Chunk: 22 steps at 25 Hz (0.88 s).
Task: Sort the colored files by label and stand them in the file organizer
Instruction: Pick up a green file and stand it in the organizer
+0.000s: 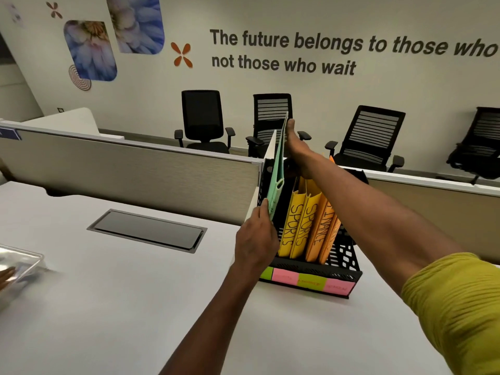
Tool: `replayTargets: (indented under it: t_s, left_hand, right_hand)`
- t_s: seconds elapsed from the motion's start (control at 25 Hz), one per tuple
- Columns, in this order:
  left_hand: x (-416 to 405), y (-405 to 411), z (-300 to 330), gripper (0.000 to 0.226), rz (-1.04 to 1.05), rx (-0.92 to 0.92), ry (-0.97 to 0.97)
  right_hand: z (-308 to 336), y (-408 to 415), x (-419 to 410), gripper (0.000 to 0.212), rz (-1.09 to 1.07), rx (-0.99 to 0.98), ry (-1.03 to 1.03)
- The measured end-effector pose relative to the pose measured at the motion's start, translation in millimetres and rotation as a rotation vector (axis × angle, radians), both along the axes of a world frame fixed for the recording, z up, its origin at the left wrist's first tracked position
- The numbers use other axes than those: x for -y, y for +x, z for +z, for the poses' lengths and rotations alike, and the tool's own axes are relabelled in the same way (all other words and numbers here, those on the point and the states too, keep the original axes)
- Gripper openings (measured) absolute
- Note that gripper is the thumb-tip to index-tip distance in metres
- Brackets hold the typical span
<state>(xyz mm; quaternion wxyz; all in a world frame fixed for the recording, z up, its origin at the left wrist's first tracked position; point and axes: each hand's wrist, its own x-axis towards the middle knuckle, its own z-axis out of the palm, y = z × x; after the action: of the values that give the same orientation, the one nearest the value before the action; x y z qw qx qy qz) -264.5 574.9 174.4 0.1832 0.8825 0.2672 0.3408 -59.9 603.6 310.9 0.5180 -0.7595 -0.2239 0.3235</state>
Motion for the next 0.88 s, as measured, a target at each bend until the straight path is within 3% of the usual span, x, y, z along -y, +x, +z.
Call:
replayTargets:
  t_s: [0.12,0.36,0.52,0.72,0.88]
  left_hand:
    - [-11.6,7.7,-5.8,0.048,0.007,0.004,-0.083]
    - [-18.9,11.3,-29.4,0.047,0.027,-0.056,-0.195]
    - [-19.7,8.5,-37.3,0.054,0.041,-0.032,-0.241]
    - [-21.2,7.1,-32.4,0.055,0.072,-0.008,-0.273]
    - [-18.5,2.0,-34.4,0.054,0.094,0.002,-0.309]
  right_hand:
    - [6.9,-27.4,9.2,0.113,0.119,0.075,-0.008]
    - [-7.2,-41.9,5.7,0.057,0.282,0.387,-0.221]
    - [-18.3,-48.8,3.8,0.054,0.301,0.658,-0.340]
    - [-21.2,-60.2,14.2,0.051,0.241,0.887,-0.304]
    - [-26.0,-74.5,39.3,0.049,0.159,0.935,-0.083]
